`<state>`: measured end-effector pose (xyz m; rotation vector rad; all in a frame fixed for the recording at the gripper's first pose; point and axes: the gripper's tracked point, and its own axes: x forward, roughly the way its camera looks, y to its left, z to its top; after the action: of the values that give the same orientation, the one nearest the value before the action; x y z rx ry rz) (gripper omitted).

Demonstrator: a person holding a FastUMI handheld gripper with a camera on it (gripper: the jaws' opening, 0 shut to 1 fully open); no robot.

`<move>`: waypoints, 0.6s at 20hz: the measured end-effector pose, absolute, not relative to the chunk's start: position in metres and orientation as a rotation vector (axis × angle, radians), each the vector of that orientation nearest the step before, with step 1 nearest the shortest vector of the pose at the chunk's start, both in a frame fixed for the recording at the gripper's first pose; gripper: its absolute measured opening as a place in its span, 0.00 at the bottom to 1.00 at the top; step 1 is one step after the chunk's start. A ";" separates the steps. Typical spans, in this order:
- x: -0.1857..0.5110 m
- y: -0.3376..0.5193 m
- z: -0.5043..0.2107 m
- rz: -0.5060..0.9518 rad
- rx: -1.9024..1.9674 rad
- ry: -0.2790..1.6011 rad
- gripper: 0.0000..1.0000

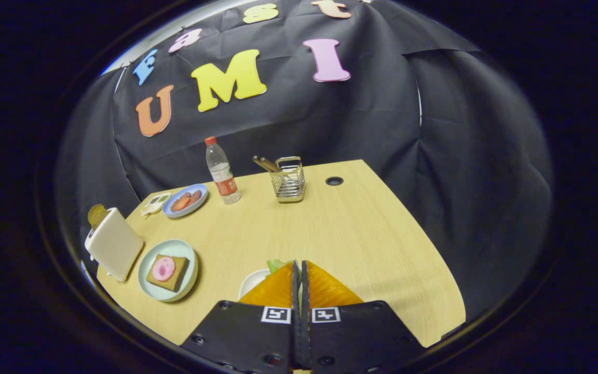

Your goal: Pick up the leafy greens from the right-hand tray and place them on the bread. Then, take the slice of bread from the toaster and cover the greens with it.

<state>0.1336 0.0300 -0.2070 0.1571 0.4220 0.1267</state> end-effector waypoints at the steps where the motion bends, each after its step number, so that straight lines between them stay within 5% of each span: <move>1: 0.132 0.032 -0.202 0.121 0.151 0.418 0.00; 12: 0.106 0.095 -0.128 0.107 0.090 0.358 0.00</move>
<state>0.1061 0.0949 -0.1283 0.0898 0.3585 0.1068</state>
